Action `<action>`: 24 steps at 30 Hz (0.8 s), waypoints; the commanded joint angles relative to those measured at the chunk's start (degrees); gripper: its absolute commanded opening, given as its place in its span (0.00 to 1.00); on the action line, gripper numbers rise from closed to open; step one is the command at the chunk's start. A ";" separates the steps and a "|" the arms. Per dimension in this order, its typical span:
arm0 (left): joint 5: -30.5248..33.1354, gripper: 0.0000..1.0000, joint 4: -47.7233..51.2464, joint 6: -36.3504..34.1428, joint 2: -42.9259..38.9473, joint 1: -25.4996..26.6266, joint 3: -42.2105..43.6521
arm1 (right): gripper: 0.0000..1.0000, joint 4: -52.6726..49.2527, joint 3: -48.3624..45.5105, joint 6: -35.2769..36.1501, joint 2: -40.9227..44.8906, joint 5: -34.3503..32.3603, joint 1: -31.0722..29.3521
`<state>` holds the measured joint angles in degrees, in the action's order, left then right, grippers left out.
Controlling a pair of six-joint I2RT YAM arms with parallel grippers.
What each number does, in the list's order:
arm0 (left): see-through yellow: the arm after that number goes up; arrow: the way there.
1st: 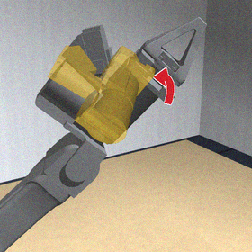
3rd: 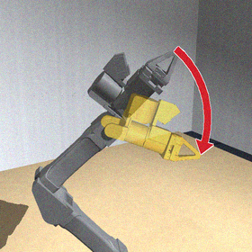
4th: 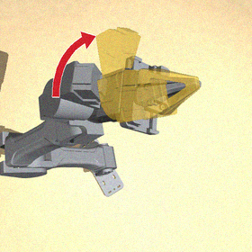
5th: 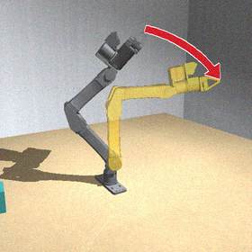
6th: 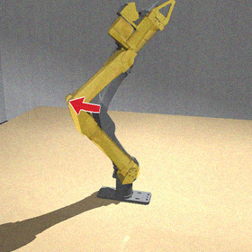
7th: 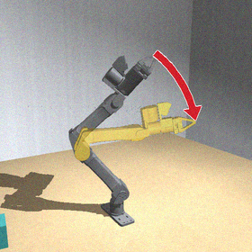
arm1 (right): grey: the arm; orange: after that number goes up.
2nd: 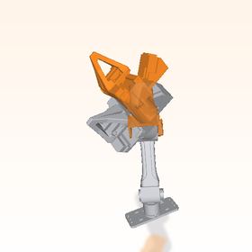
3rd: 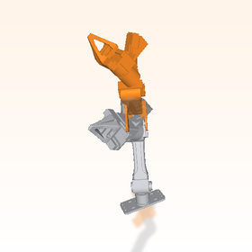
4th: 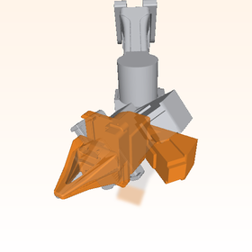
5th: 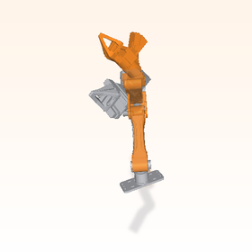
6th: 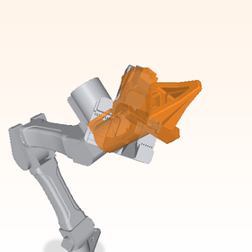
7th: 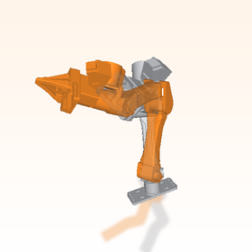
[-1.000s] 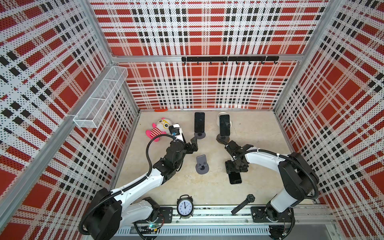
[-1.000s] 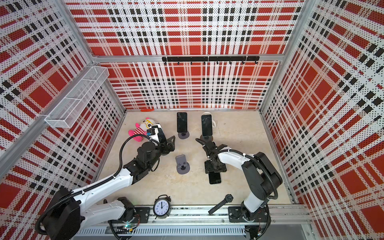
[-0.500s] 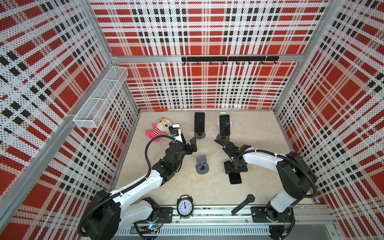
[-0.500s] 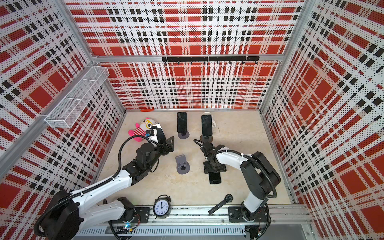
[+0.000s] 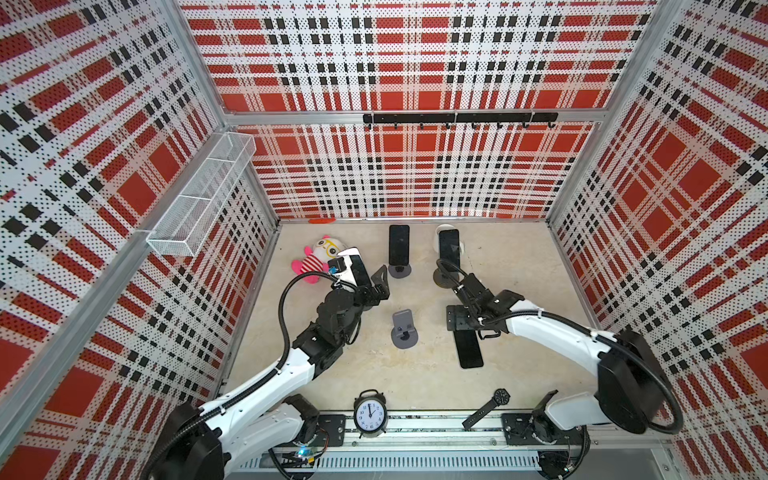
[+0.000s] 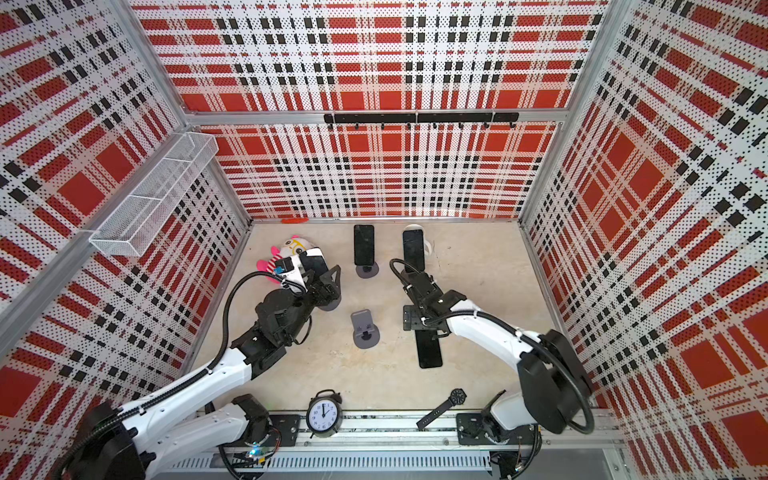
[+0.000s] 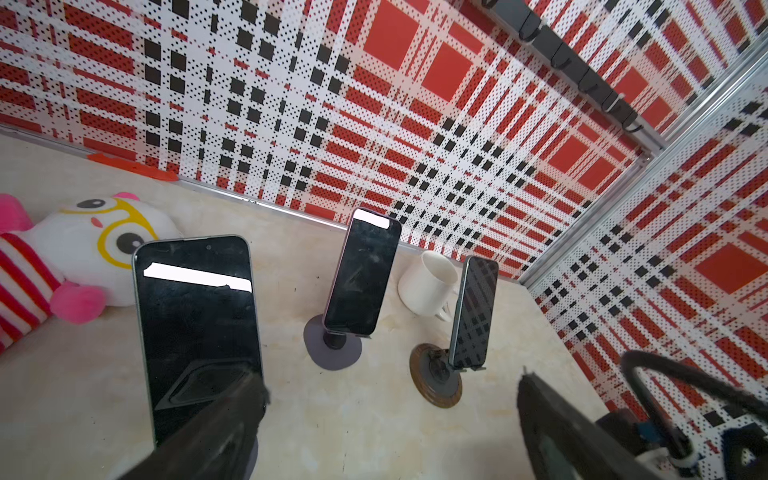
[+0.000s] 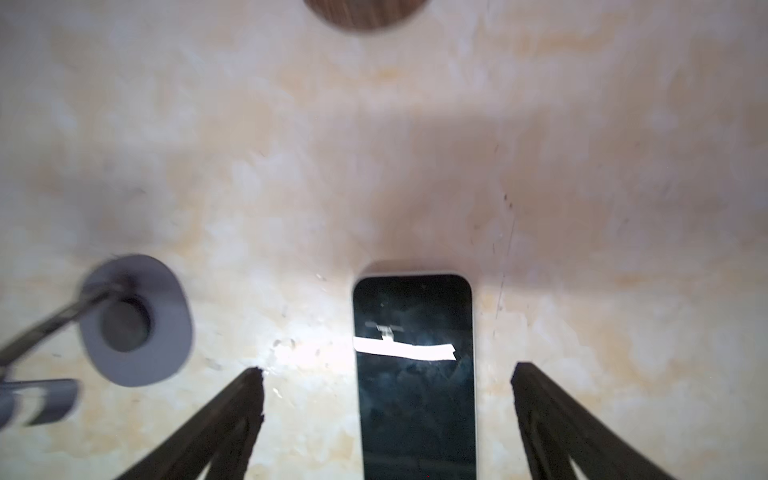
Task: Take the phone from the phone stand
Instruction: 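Move right gripper to the phone on the wood-rimmed stand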
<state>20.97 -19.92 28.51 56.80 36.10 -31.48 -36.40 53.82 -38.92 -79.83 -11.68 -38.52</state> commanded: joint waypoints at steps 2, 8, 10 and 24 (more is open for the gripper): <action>1.27 0.98 -5.90 1.22 -0.21 -0.85 1.31 | 0.95 9.33 0.08 1.05 4.42 -7.31 -0.09; 1.58 0.98 -6.00 0.17 0.36 -0.94 0.40 | 1.00 22.07 1.16 6.70 3.13 -6.84 1.79; 1.76 0.98 -6.08 0.53 -0.15 -0.94 1.39 | 1.00 26.28 0.92 9.67 1.95 -4.61 3.95; 2.99 0.98 -14.08 -4.64 0.26 2.93 9.84 | 1.00 34.82 13.11 19.39 -11.20 9.67 13.51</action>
<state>22.85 -29.76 27.07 56.25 38.48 -22.70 -3.57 63.86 -23.09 -89.03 -4.89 -25.47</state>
